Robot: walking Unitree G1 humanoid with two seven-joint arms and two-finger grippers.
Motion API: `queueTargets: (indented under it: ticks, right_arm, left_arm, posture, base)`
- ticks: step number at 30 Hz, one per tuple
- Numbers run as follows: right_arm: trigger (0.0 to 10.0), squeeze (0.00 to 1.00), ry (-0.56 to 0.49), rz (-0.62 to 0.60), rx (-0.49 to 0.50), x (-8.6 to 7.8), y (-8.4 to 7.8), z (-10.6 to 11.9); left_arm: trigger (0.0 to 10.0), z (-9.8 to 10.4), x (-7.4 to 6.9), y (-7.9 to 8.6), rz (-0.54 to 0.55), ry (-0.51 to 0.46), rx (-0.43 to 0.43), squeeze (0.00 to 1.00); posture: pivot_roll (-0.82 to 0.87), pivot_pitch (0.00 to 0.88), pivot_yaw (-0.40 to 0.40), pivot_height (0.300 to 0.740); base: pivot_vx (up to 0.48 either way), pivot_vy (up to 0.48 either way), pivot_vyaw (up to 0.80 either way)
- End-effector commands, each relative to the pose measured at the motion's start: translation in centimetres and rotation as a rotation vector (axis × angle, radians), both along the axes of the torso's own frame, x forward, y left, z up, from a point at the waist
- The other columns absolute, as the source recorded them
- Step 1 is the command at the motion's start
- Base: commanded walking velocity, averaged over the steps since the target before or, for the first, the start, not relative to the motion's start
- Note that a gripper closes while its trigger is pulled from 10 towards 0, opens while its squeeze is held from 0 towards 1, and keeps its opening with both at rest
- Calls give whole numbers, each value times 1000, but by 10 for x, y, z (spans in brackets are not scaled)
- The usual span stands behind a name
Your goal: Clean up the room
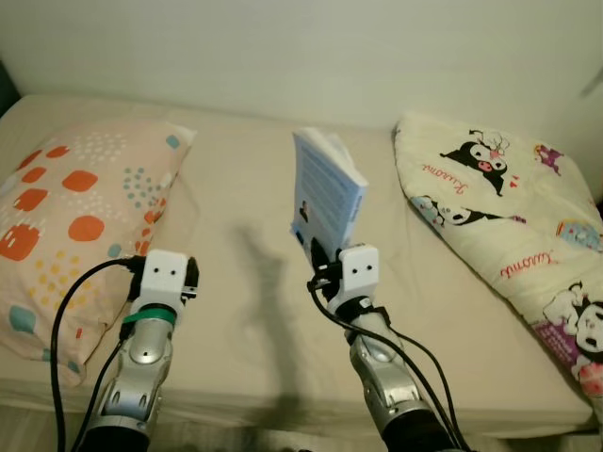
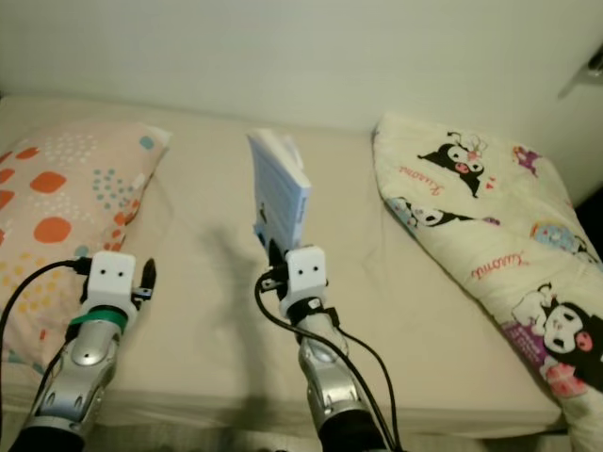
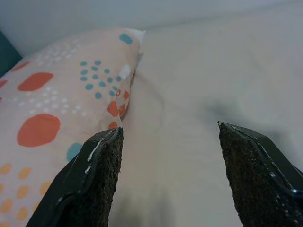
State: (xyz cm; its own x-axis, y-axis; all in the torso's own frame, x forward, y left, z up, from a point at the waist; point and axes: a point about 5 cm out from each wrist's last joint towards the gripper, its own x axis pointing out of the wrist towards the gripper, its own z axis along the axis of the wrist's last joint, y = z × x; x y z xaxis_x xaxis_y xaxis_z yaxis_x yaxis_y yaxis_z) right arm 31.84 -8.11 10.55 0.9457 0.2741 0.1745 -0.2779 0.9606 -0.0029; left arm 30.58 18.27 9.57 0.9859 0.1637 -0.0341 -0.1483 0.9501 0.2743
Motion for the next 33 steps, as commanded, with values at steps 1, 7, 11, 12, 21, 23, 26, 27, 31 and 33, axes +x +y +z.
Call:
queueTargets:
  ticks: [1, 7, 11, 12, 21, 23, 26, 27, 31, 33]
  right_arm:
    - [10000, 0, 1, -18, 6, 0, -6, -1]
    - [10000, 0, 15, -12, 1, 1, -5, -3]
    - [10000, 0, 65, -20, 37, 0, -6, -9]
    - [10000, 0, 65, -20, 37, 0, -6, -9]
    - [10000, 0, 251, -30, 147, -3, -14, -34]
    - [10000, 0, 285, -17, 179, -4, -13, -37]
    - [10000, 0, 361, -3, 282, -5, -10, -45]
    - [10000, 0, 361, -3, 282, -5, -10, -45]
    - [10000, 0, 357, 35, 242, -5, -3, -45]
    - [10000, 0, 359, 60, 217, -5, 3, -46]
  left_arm:
    - [10000, -9, -5, -1, -8, 35, 0, 0]
    - [10000, -13, -5, -2, -36, 60, 23, 0]
    - [10000, -22, -6, -3, -118, 115, 178, 0]
    - [10000, -22, -6, -3, -118, 115, 178, 0]
    - [10000, -46, -18, 4, -339, 232, 653, 0]
    - [10000, -48, -19, 7, -335, 240, 682, 0]
    - [10000, -49, -24, 8, -293, 226, 607, 0]
    - [10000, -49, -24, 8, -293, 226, 607, 0]
    - [10000, -47, -28, -1, -327, 173, 537, 0]
    - [10000, -46, -29, -4, -323, 158, 508, 0]
  posture:
    - [117, 29, -35, 740]
    - [117, 28, -36, 740]
    - [117, 33, -38, 740]
    - [117, 33, -38, 740]
    - [117, 45, -40, 740]
    - [118, 48, -39, 740]
    - [126, 56, -42, 740]
    - [126, 56, -42, 740]
    - [133, 59, -44, 740]
    - [135, 65, -43, 740]
  base:
    - [0, 0, 0]
    - [0, 0, 0]
    - [0, 0, 0]
    - [0, 0, 0]
    - [0, 0, 0]
    - [0, 0, 0]
    - [0, 0, 0]
    - [0, 0, 0]
    - [0, 0, 0]
    - [0, 0, 0]
